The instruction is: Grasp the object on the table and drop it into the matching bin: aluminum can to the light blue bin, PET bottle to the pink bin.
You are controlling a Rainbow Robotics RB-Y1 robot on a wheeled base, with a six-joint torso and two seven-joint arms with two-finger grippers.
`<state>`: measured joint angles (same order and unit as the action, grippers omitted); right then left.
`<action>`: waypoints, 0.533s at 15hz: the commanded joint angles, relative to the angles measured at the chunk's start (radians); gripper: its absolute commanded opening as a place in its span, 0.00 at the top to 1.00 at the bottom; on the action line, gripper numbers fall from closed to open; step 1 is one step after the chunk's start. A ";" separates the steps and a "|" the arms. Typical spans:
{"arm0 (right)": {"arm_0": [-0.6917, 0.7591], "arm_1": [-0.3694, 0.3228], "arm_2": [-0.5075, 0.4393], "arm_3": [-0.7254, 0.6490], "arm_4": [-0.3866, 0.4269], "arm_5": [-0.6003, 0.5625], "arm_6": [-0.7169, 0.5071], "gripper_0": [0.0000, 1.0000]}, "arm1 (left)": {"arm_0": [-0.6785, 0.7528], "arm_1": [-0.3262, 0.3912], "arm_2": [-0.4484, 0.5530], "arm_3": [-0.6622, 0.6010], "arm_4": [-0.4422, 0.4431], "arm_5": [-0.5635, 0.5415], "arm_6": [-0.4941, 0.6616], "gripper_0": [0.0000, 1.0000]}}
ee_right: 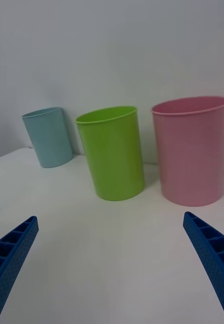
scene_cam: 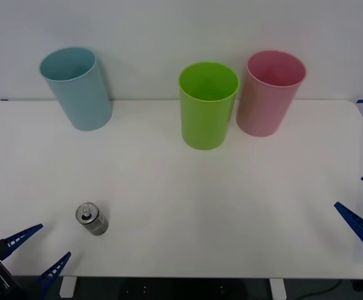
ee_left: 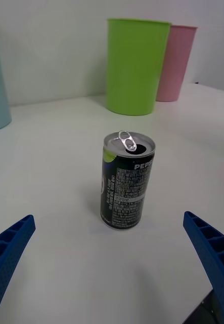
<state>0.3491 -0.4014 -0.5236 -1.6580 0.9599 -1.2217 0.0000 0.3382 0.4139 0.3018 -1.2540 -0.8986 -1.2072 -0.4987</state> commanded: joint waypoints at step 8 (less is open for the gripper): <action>0.000 0.000 0.000 0.000 0.000 0.000 0.000 0.00 | -0.077 -0.084 -0.024 0.050 -0.043 0.038 -0.073 0.00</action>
<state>0.3491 -0.4014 -0.5236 -1.6580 0.9599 -1.2217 -0.0001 0.2652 0.3352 0.2777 -1.2037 -0.9359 -1.1708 -0.5720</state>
